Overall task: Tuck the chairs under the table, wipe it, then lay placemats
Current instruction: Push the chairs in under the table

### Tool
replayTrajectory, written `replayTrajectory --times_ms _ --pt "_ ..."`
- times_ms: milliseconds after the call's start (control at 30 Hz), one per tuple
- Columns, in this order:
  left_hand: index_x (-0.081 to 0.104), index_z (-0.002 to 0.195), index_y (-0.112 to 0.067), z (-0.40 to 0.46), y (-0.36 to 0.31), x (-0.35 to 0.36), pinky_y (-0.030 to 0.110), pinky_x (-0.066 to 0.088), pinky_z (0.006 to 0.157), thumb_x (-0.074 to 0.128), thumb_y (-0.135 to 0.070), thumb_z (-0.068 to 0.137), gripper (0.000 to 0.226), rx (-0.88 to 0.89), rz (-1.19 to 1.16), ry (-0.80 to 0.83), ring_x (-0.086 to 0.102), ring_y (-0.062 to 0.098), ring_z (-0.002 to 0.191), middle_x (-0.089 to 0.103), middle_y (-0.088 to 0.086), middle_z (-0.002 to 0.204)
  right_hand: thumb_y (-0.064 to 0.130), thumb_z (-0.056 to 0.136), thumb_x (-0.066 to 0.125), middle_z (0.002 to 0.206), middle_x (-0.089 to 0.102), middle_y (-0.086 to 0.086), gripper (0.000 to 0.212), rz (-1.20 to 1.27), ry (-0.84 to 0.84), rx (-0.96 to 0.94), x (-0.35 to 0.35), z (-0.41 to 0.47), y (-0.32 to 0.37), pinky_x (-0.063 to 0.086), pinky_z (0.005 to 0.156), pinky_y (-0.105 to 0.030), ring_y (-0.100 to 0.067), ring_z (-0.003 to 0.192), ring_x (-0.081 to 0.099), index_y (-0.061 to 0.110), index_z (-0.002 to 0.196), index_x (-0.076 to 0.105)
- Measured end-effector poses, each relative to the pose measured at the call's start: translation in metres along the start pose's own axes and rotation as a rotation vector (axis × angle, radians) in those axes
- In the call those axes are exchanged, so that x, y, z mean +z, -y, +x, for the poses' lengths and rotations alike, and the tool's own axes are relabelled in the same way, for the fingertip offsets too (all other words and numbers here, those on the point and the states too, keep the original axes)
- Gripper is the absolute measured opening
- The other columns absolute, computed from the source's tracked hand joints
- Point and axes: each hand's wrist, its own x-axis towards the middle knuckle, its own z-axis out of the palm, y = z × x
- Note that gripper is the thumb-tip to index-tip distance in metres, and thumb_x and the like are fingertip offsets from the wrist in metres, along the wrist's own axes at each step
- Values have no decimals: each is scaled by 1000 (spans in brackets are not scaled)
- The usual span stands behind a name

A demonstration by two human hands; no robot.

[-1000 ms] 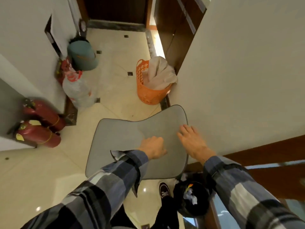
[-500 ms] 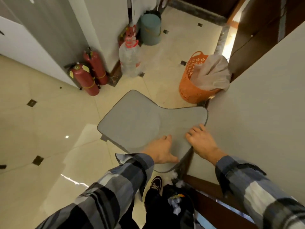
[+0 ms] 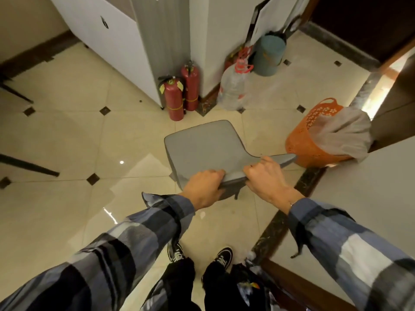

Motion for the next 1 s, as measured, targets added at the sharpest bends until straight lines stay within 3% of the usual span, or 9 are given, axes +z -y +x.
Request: replayTrajectory --times_ms 67,167,300,467,533,600,667,1000 --pt "54 118 -20 -9 27 -8 42 54 85 54 -33 98 25 8 72 11 63 30 97 66 8 111 42 70 82 62 66 -8 31 31 -40 -37 -10 12 20 49 63 -33 -30 58 65 15 72 65" --pt "58 119 -20 -18 67 -25 43 53 85 52 -31 100 23 33 134 103 64 30 96 67 8 107 59 85 61 86 68 -5 43 149 -69 -46 -8 20 48 47 64 -33 -26 77 66 17 93 64" --pt "64 121 -22 -30 117 -57 38 52 91 54 -24 98 25 40 135 120 63 26 102 68 4 114 56 88 59 93 65 1 35 272 -105 -20 -7 34 76 49 65 -32 -20 79 62 23 98 55" --pt "69 112 -19 -73 174 -79 31 48 86 57 -21 97 20 -23 196 191 63 24 97 70 2 103 45 93 58 88 69 -2 26 268 -108 -123 -16 51 152 55 61 -36 -25 74 67 19 97 60" --pt "71 106 -22 -100 203 -78 31 49 84 63 -26 94 15 -81 217 209 64 24 93 71 1 98 30 85 72 75 69 -4 17 230 -111 -186 -18 52 198 53 49 -34 -28 60 67 17 87 61" --pt "72 101 -25 -119 221 -75 34 51 85 66 -31 91 13 -123 230 210 65 23 91 71 -1 96 15 64 86 57 64 -3 27 232 -114 -195 -23 47 229 43 37 -29 -26 43 61 16 71 60" --pt "73 103 -28 -147 240 -67 35 52 87 67 -32 91 14 -186 228 211 65 20 93 69 -4 99 9 51 87 48 60 -1 31 242 -134 -240 -24 48 263 36 33 -24 -25 35 56 16 63 59" --pt "66 110 -26 -223 265 0 34 52 87 56 -34 98 18 -477 63 18 63 20 95 68 -2 102 5 45 85 53 57 -1 35 89 -245 -667 -13 100 293 32 35 -24 -24 37 56 15 67 59"
